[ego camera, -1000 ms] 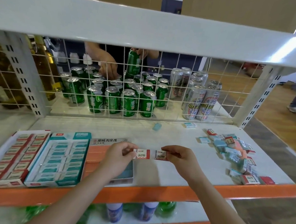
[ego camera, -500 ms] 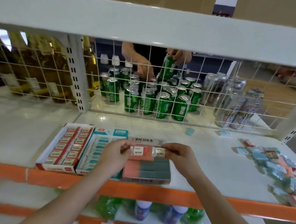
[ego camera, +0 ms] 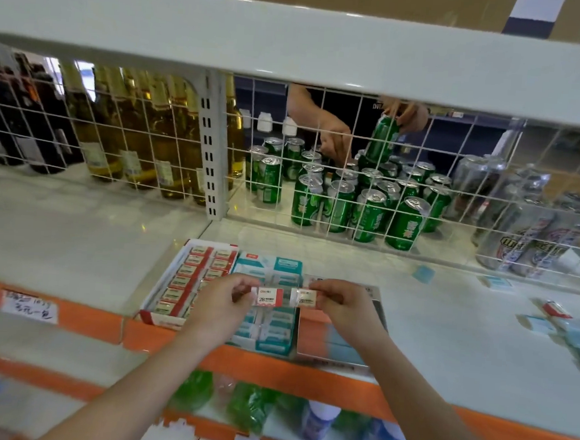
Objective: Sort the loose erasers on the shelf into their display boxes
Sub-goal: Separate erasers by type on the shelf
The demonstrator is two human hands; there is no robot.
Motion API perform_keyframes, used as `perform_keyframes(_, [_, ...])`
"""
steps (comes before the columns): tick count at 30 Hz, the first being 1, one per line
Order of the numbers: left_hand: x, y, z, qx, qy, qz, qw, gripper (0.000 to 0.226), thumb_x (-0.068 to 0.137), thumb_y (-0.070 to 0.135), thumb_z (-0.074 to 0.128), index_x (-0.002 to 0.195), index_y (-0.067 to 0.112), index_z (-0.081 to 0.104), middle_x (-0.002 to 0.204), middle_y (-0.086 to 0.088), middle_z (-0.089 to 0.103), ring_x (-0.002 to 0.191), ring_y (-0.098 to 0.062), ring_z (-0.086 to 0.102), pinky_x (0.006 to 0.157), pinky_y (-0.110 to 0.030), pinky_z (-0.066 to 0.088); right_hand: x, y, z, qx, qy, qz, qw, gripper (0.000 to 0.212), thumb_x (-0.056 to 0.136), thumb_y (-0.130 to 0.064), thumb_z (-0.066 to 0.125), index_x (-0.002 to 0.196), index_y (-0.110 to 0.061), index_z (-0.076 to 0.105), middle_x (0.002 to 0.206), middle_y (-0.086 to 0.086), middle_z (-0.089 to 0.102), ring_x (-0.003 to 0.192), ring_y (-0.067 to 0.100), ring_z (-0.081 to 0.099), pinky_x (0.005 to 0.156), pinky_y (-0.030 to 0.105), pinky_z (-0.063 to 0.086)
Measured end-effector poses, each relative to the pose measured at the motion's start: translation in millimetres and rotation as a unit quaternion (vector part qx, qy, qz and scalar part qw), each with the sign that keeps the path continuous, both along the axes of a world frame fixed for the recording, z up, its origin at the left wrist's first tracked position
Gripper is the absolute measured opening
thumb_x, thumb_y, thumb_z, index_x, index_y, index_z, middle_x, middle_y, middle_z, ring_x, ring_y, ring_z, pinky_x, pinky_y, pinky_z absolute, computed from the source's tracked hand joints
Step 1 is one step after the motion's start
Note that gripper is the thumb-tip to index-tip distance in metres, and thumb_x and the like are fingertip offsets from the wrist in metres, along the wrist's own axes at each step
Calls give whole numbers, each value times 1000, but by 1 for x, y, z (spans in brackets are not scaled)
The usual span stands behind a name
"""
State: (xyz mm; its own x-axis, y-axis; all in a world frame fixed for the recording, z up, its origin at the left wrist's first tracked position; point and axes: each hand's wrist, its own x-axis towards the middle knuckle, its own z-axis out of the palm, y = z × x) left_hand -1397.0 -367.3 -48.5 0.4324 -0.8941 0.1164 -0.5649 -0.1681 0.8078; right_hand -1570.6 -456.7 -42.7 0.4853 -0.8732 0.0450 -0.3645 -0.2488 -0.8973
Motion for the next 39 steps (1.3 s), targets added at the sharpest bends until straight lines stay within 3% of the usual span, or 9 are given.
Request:
perform_keyframes(5, [24, 3, -2, -7, -26, 34, 999, 25, 90, 8, 55, 111, 17, 64, 113, 3, 63, 100, -5, 54, 87, -20, 42, 23, -3, -5, -21, 33, 9, 999, 27, 86, -8, 59, 88, -34, 68, 90, -10, 71, 89, 10, 66, 84, 33, 52])
perform_keyframes(8, [39, 2, -2, -8, -40, 56, 998, 25, 90, 6, 54, 112, 14, 64, 111, 3, 63, 105, -11, 57, 86, -20, 40, 40, -6, -2, -17, 44, 17, 999, 22, 88, -5, 55, 105, -14, 67, 95, -1, 67, 91, 14, 62, 81, 26, 50])
perform_keyframes(12, [64, -3, -5, -2, -47, 82, 996, 24, 89, 3, 53, 106, 13, 67, 109, -5, 67, 101, -18, 61, 85, -25, 44, 69, -9, 4, -17, 49, 28, 998, 22, 91, -9, 53, 109, -13, 65, 101, -2, 66, 89, 10, 59, 67, 11, 45])
perform_keyframes(17, [85, -12, -4, 2, -44, 130, 991, 21, 90, 5, 50, 103, 12, 66, 108, -7, 66, 90, -15, 56, 77, -23, 41, 105, -15, 2, -4, 36, 22, 999, 23, 92, -7, 51, 110, -11, 64, 102, 1, 65, 86, 10, 56, 60, 8, 41])
perform_keyframes(22, [103, -21, -4, 18, -52, 154, 987, 21, 92, 8, 49, 107, 12, 63, 115, -7, 64, 101, -20, 58, 77, -22, 41, 132, -21, -2, 1, 41, 21, 999, 22, 92, -8, 49, 108, -11, 63, 93, -6, 58, 85, 8, 57, 59, 5, 38])
perform_keyframes(27, [114, -29, -8, 27, -71, 157, 985, 21, 92, 11, 50, 109, 12, 61, 114, -8, 64, 99, -20, 60, 79, -28, 48, 154, -27, -10, -35, 75, 6, 997, 18, 94, -12, 48, 106, -15, 60, 109, 5, 60, 80, 10, 56, 49, 7, 35])
perform_keyframes(30, [118, -31, -10, 34, -96, 148, 984, 23, 91, 13, 52, 112, 11, 61, 112, -9, 63, 96, -22, 61, 84, -35, 51, 162, -29, -13, -69, 112, 10, 991, 16, 93, -15, 50, 107, -16, 59, 113, 4, 52, 82, 8, 51, 54, 6, 34])
perform_keyframes(34, [122, -33, -9, 48, -182, 94, 978, 30, 90, 12, 53, 119, 11, 61, 115, -7, 57, 99, -21, 58, 83, -23, 42, 163, -29, -8, -116, 160, 59, 979, 21, 90, -18, 57, 109, -13, 63, 113, 5, 53, 93, 14, 55, 78, 15, 40])
perform_keyframes(39, [135, -40, -10, 87, -232, 5, 969, 38, 88, 14, 56, 126, 13, 57, 129, -4, 52, 117, -19, 51, 98, -24, 37, 164, -34, 0, -183, 220, 101, 953, 21, 88, -22, 59, 107, -13, 65, 111, 5, 53, 103, 17, 51, 81, 18, 35])
